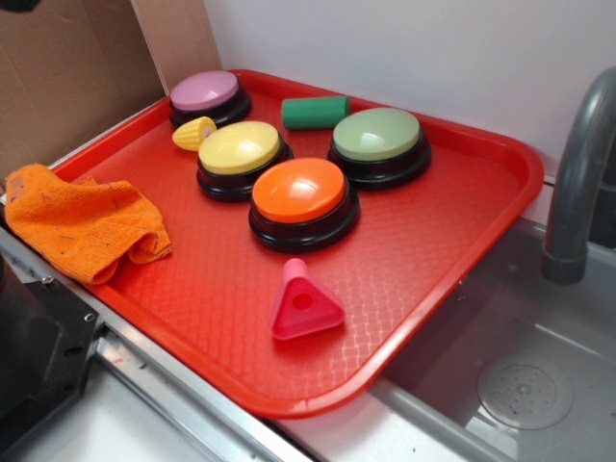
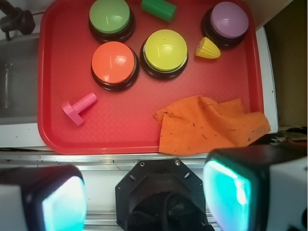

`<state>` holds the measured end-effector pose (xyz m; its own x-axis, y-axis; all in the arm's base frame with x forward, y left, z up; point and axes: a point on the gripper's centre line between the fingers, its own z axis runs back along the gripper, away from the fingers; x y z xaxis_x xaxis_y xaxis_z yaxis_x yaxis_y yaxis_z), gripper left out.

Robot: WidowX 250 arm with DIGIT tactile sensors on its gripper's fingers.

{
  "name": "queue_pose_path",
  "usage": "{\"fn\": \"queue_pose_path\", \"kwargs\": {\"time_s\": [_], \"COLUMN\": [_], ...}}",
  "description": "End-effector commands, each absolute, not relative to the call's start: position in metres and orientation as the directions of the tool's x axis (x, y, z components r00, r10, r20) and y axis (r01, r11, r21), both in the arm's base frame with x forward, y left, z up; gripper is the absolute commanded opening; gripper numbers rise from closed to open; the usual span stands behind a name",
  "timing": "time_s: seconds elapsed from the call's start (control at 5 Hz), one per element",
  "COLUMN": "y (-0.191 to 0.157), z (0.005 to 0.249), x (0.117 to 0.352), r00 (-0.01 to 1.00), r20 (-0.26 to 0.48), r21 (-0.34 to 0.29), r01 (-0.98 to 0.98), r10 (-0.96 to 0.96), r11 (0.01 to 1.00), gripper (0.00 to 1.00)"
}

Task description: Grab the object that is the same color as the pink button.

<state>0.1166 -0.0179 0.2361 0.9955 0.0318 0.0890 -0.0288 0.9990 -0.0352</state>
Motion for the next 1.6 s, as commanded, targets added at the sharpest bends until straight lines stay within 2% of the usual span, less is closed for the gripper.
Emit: {"fn": "queue_pose_path", "kwargs": {"time_s": [0.0, 0.4, 0.6, 0.8, 1.0, 1.4], "y": [-0.018, -0.046, -0.072, -0.091, -0.108, -0.124], "z": [0.236, 0.202, 0.176, 0.150, 0.118, 0.064], "x": [0.117, 0.152, 0.177, 0.192, 0.203, 0.204], "r00": [0.996, 0.968, 0.933, 0.883, 0.753, 0.601], "r20": [0.089, 0.113, 0.088, 0.061, 0.067, 0.041], "r21": [-0.035, -0.123, -0.113, -0.191, -0.188, -0.146], "r01": [-0.029, -0.210, -0.339, -0.448, -0.634, -0.787], "r10": [0.032, 0.224, 0.349, 0.466, 0.654, 0.798], "r11": [0.999, 0.970, 0.934, 0.873, 0.750, 0.600], "gripper": [1.00, 1.00, 1.00, 1.00, 1.00, 1.00]}}
